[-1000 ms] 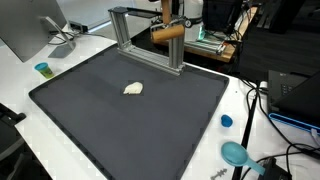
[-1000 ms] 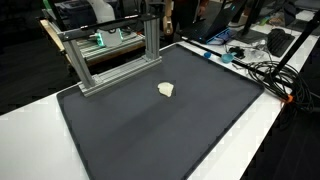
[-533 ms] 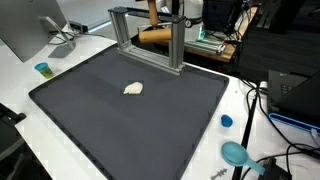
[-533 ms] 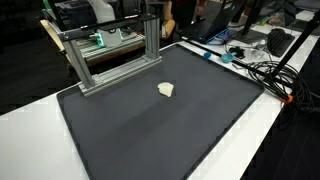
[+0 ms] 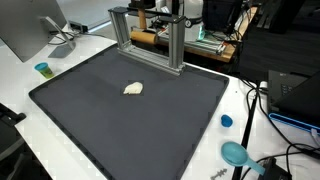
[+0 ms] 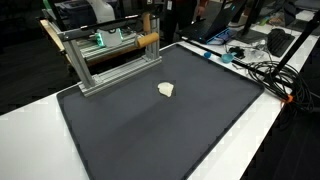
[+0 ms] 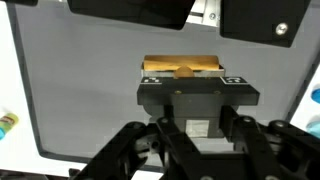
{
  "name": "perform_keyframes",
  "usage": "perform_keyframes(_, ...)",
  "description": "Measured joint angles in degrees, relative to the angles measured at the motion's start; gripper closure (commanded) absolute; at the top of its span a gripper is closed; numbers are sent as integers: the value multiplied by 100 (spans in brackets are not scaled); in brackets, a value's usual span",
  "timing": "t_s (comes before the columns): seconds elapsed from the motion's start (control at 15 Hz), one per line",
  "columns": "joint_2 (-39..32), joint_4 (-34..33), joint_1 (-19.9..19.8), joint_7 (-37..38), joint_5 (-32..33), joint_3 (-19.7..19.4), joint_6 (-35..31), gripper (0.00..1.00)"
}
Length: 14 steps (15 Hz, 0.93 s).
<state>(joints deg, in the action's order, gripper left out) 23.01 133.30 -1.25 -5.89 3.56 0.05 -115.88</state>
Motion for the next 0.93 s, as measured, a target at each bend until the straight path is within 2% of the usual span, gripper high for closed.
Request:
perform_keyframes(0.07,17,94,-23,379,126,66,-6,78)
perform_keyframes(0.13,38,179,-36,697,199,123,-6,53)
perform_keyframes(0.33,133,342,-2,891,197,173,-5,53)
perform_keyframes(0.4,155,349,-3,892,197,172,-4,78)
perform_keyframes(0.93,231,501,2,892,167,170,12,78)
